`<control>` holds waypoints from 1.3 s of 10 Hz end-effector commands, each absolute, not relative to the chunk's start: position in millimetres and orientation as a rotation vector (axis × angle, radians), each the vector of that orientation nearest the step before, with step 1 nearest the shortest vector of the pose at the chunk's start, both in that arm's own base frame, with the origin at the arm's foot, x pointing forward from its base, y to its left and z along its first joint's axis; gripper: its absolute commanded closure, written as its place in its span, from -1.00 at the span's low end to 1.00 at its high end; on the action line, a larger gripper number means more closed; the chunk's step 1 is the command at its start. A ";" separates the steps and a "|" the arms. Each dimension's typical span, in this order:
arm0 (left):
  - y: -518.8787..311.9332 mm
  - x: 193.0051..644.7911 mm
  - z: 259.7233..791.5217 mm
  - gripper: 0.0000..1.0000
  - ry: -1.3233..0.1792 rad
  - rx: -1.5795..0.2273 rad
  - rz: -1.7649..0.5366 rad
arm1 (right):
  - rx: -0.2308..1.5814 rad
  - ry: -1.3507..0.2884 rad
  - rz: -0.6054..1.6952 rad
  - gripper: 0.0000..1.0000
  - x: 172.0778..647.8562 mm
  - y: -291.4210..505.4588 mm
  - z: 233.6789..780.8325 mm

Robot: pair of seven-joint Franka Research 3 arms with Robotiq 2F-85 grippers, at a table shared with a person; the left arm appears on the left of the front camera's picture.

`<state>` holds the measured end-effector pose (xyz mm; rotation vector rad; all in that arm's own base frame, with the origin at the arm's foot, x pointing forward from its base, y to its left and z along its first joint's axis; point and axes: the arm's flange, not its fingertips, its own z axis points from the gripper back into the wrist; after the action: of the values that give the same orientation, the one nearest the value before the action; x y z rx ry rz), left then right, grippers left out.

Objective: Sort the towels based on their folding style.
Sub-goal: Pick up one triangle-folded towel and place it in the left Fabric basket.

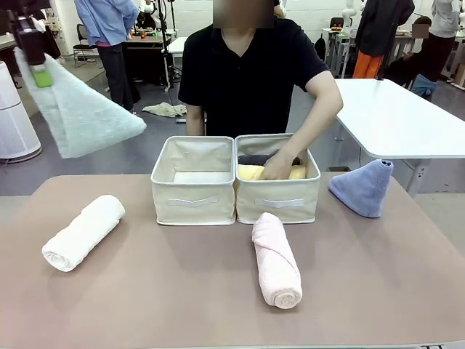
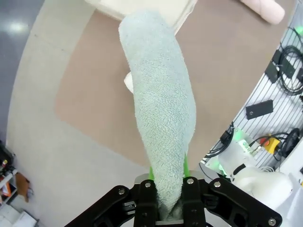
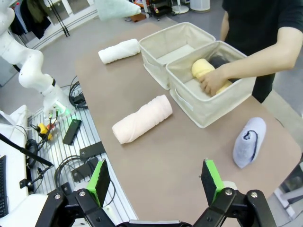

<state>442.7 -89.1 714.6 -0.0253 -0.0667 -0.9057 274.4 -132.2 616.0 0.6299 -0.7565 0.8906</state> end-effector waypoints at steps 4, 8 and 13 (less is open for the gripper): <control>-107.4 440.9 717.1 0.66 -0.069 -0.005 -0.962 | 0.639 -0.768 0.900 -1.00 274.7 -131.1 614.8; -156.3 467.8 722.6 0.66 -0.043 0.108 -1.210 | 0.639 -0.768 0.900 -1.00 274.7 -131.1 614.8; -242.2 538.1 708.4 0.66 0.059 0.234 -1.528 | 0.639 -0.768 0.900 -1.00 274.7 -131.1 614.8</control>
<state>522.1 -230.9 688.5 0.1874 0.0283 -1.4846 274.3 -132.1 616.3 0.6277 -0.7557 0.8899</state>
